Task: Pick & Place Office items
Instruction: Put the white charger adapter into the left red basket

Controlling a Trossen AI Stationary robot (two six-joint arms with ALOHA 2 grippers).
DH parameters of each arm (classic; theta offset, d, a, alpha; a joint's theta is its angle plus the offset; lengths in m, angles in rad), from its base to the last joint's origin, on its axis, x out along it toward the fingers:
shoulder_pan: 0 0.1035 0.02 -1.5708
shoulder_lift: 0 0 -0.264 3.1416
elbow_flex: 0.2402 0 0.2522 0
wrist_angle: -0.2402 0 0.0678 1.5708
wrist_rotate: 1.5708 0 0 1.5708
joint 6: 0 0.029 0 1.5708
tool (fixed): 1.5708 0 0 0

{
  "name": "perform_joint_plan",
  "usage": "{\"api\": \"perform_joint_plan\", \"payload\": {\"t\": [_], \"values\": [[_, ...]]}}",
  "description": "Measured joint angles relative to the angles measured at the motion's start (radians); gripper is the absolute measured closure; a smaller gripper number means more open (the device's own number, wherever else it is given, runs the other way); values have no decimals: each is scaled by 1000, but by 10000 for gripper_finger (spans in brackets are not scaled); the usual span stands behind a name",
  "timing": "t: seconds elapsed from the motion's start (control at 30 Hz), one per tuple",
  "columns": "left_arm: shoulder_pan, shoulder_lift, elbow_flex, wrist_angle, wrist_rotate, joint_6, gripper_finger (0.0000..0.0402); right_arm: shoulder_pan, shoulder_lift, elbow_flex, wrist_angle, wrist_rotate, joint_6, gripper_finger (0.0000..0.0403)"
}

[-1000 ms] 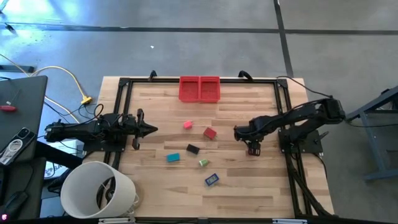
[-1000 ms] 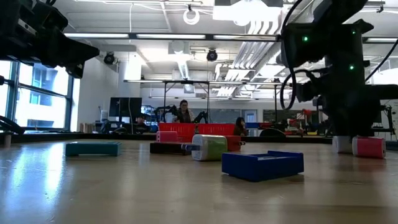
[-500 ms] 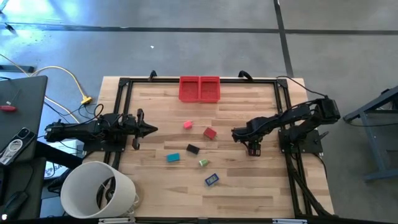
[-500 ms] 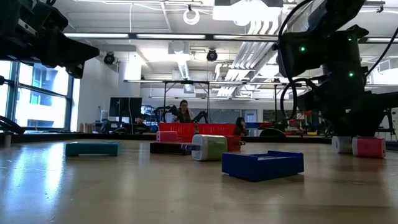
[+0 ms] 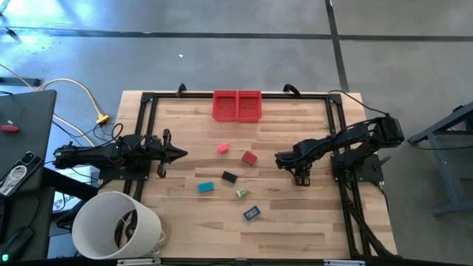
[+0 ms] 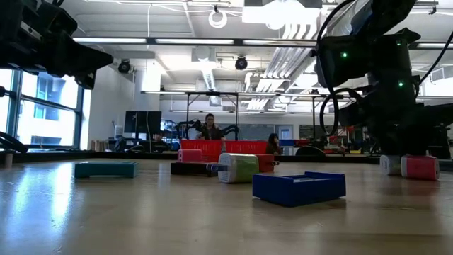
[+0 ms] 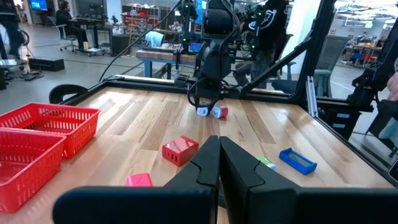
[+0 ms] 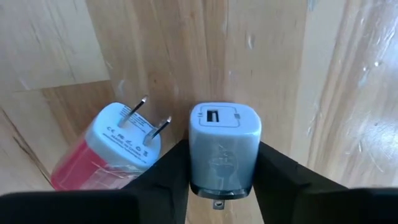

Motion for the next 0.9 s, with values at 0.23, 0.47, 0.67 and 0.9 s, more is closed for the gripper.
{"api": "perform_joint_plan", "payload": {"t": [0.23,0.47,0.67,0.9], "values": [[0,0,0,0,0,0,401,0,0,0,0,-5,5,263],[0,0,0,0,0,0,401,-1,1,0,-11,-7,13,280],[0,0,0,0,0,0,401,-1,-6,0,-32,5,38,270],[0,0,0,0,0,0,401,-1,-59,-5,-41,23,39,280]]}}
